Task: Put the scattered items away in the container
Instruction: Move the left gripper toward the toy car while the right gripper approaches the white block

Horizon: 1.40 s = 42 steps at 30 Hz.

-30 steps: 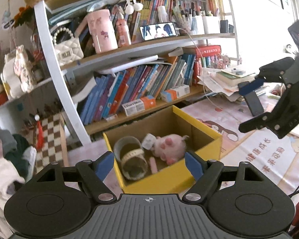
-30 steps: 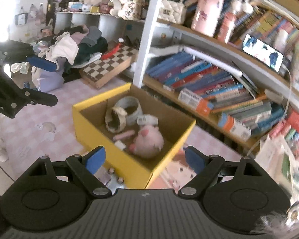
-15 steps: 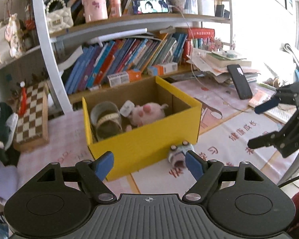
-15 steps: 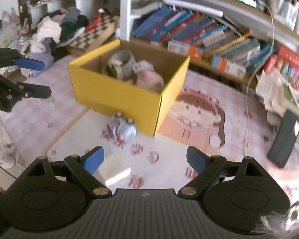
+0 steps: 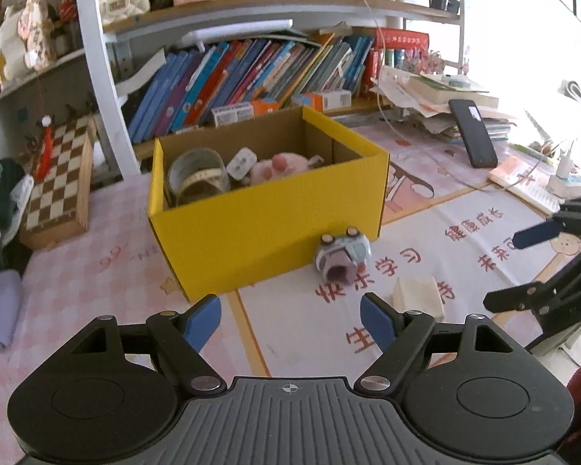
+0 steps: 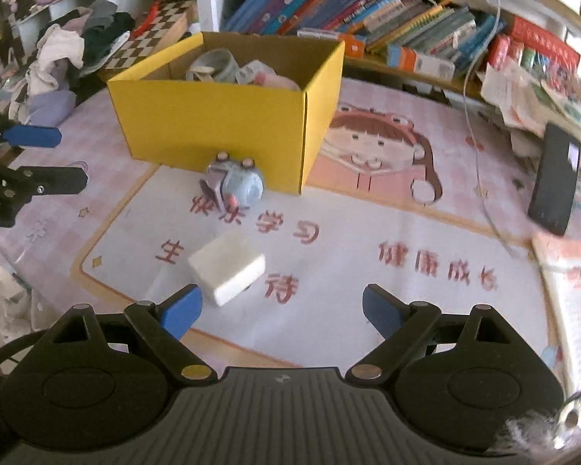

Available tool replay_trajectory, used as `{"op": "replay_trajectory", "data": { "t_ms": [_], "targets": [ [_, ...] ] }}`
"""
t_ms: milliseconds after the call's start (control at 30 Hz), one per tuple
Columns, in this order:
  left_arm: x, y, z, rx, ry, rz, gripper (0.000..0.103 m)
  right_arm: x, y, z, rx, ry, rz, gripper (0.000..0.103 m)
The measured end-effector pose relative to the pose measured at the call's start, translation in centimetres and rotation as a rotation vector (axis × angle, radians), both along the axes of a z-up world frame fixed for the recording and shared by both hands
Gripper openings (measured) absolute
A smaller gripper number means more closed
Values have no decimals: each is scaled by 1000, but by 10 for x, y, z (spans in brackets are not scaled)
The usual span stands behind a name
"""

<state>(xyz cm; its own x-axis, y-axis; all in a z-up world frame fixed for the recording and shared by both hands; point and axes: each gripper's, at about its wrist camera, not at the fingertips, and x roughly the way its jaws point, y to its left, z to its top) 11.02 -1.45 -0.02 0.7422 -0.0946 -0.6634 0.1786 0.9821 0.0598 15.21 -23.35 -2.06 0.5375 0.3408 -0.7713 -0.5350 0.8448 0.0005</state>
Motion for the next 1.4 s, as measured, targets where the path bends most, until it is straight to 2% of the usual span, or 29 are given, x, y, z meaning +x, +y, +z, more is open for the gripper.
{"op": "replay_trajectory", "data": {
  "t_ms": [100,300,500,733,800,967,1400],
  "targets": [
    [-3,-4,-7,-14,25,4,87,-4,1,-5,-5,15,-5,90],
    [-4,-16,-23,-18,99,-23,87,-13,7,-17,-39,42,11,90],
    [-5,-27,-40,46,178,-49,87,-16,12,-30,-90,80,42,91],
    [0,-29,-40,35,169,-34,87,-12,10,-31,-79,67,44,86],
    [2,-31,-41,34,161,-37,87,-9,10,-33,-81,64,49,79],
    [6,-39,-42,46,136,-51,87,-2,11,-36,-87,55,61,72],
    [19,-30,-44,59,152,10,87,20,19,-42,-84,69,99,58]
  ]
}}
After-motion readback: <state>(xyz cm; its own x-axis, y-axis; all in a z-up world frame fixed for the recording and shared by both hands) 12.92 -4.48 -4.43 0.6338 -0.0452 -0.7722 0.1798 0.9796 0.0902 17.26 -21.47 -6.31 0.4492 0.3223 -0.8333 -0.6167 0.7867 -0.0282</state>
